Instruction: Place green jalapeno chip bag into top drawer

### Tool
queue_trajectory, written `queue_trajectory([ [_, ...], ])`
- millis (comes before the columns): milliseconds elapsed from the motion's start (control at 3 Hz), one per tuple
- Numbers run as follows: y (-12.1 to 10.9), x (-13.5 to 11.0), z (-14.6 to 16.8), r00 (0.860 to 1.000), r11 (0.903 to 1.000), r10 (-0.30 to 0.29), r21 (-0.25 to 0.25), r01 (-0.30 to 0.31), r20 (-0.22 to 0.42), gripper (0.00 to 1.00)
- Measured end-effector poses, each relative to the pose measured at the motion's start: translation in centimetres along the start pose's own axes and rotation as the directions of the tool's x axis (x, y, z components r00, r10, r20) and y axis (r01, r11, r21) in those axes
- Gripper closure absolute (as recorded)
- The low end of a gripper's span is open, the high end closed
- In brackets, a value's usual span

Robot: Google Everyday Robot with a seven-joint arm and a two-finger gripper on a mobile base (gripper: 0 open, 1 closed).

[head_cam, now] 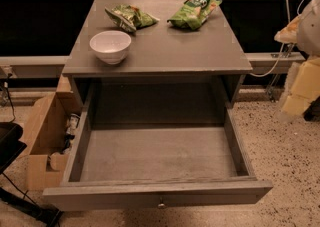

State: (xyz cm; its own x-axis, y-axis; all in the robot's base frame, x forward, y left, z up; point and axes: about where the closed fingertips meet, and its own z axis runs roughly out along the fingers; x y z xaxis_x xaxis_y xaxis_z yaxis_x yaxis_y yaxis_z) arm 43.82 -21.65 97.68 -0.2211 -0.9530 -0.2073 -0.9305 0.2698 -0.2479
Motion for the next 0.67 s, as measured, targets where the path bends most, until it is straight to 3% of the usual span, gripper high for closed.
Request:
queue_trajectory([
  [667,-1.2,-0.8,0.0,1.000,0.9996,-0.005,0.028,0.004,0.018,0.00],
])
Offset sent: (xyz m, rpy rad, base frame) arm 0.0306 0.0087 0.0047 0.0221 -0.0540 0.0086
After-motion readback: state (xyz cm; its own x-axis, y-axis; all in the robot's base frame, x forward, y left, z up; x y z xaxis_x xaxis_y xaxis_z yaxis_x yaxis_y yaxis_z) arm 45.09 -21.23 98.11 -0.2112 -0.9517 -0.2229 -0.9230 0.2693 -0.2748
